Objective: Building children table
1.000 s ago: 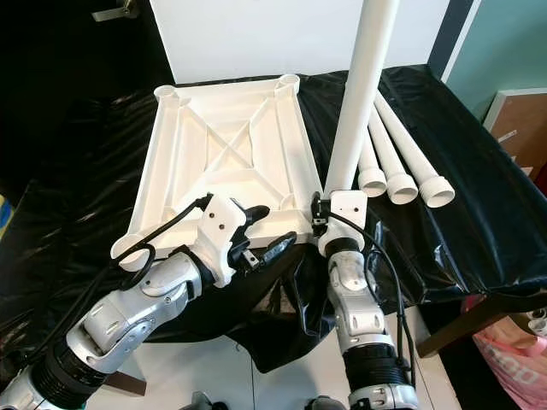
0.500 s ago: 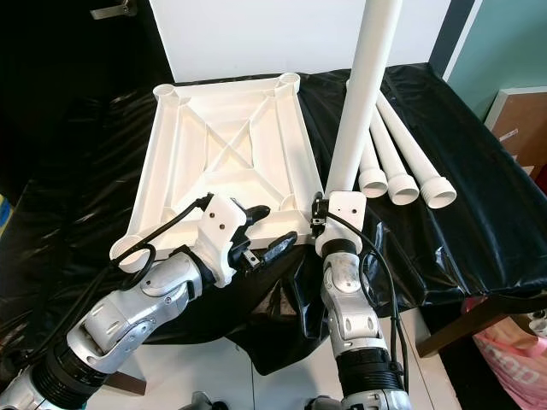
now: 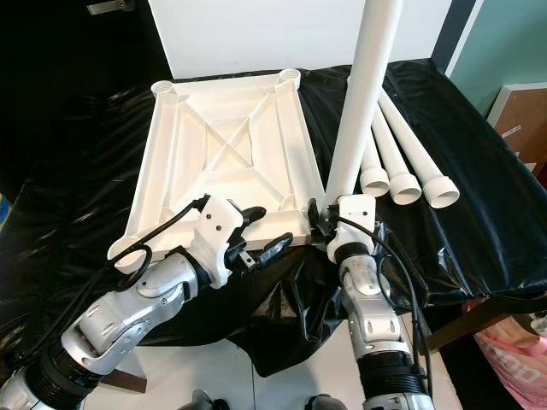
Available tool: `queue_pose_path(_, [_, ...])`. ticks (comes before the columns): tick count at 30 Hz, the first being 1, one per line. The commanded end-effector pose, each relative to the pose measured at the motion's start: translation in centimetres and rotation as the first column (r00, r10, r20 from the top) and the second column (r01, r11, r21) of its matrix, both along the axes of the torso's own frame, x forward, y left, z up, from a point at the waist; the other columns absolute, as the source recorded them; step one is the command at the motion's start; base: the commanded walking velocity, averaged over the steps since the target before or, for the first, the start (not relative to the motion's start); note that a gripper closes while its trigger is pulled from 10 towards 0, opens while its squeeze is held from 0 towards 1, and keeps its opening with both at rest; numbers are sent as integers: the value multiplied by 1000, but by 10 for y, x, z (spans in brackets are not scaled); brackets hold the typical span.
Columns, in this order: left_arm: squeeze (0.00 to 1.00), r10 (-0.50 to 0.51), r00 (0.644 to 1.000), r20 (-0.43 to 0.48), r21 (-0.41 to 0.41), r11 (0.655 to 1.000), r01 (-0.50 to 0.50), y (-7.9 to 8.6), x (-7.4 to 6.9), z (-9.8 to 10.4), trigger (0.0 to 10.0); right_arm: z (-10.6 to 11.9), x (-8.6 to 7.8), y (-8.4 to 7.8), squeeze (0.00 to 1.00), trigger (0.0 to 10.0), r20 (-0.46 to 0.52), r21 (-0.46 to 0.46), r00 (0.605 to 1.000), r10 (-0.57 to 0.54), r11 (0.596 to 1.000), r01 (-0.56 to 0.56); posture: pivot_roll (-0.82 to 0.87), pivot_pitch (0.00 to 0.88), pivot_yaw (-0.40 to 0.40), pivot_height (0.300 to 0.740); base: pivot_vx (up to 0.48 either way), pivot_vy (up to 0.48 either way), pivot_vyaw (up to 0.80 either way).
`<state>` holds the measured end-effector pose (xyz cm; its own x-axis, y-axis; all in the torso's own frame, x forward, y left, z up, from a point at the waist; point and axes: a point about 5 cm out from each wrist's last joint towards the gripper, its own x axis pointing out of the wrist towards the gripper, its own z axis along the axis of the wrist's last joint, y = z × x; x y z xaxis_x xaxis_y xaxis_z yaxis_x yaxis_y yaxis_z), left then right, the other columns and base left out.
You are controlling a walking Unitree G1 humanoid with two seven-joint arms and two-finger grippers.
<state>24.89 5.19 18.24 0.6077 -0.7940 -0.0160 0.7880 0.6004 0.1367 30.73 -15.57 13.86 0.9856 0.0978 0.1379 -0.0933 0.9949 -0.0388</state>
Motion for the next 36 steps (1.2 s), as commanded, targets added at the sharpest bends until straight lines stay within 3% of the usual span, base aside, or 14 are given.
queue_pose_path(1, [0,-204,979,-27,33,978,205,-4,-11,-2,10000,1,1,-5,0,10000,10,13,999,32,999,-33,-16,116,27,740,0,0,0])
queue_pose_path(10, [0,-187,982,-28,41,981,188,-2,-13,-3,10000,2,8,-13,0,10000,-12,-79,981,196,977,-196,9,105,13,740,0,0,0])
queue_pose_path(25, [0,-174,984,-26,44,984,175,0,-13,-3,10000,0,12,-19,0,10000,-29,-102,970,243,964,-245,11,99,8,740,0,0,0])
queue_pose_path(27, [0,-175,984,-26,44,983,176,0,-13,-3,10000,0,12,-21,0,9490,-30,-106,969,247,963,-249,11,99,9,740,0,0,0])
queue_pose_path(28, [0,-175,984,-25,44,983,176,0,-13,-3,10000,-1,12,-22,0,2118,-34,-112,970,241,964,-243,10,101,8,740,0,0,0])
queue_pose_path(29, [0,-175,984,-25,45,983,176,-1,-13,-3,10000,-2,12,-23,0,2118,-37,-116,971,236,964,-239,10,101,8,740,0,0,0])
queue_pose_path(30, [0,-176,984,-25,45,983,177,-1,-13,-2,10000,-2,12,-24,0,0,-40,-115,972,234,965,-237,8,103,7,740,0,0,0])
queue_pose_path(36, [0,-174,985,-23,44,984,174,-2,-13,-2,10000,-5,11,-27,0,0,-46,-110,973,226,967,-230,6,107,3,740,0,0,0])
